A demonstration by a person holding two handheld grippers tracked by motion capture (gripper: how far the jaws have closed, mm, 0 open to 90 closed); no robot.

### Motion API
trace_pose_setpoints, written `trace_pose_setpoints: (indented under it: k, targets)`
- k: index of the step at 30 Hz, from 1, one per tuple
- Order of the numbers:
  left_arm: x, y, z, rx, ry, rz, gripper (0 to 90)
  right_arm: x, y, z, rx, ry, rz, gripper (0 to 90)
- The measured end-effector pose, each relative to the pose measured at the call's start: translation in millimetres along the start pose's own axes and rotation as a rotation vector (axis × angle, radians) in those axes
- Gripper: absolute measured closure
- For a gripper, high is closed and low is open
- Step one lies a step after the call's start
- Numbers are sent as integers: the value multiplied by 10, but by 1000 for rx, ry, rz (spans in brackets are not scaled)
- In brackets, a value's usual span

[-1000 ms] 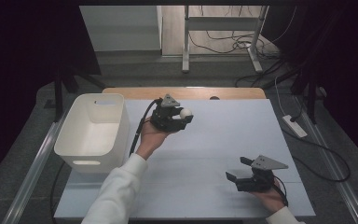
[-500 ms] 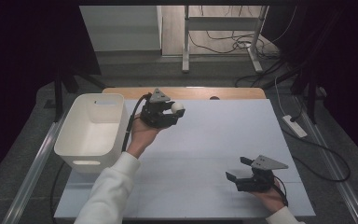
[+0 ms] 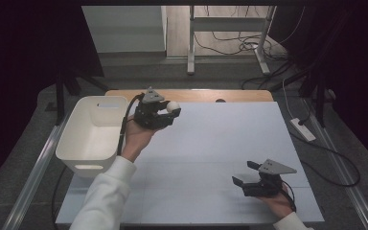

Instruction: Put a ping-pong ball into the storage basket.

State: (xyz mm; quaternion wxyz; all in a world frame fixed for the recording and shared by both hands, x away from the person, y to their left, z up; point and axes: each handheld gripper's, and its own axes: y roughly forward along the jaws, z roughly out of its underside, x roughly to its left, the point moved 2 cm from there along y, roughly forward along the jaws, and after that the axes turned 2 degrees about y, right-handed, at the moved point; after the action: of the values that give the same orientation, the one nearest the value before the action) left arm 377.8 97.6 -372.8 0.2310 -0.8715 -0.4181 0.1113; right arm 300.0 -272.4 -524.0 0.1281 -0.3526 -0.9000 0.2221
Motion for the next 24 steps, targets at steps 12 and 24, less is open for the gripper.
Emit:
trace_pose_setpoints:
  k: [12,24]
  targets:
    - [80,-140,26,1,-10,-28,507,-5,-5,-5,-8,6,2,125]
    - [188,-300,67,9,-19,-73,508,-1,-5,-8,-4,2,-1,126]
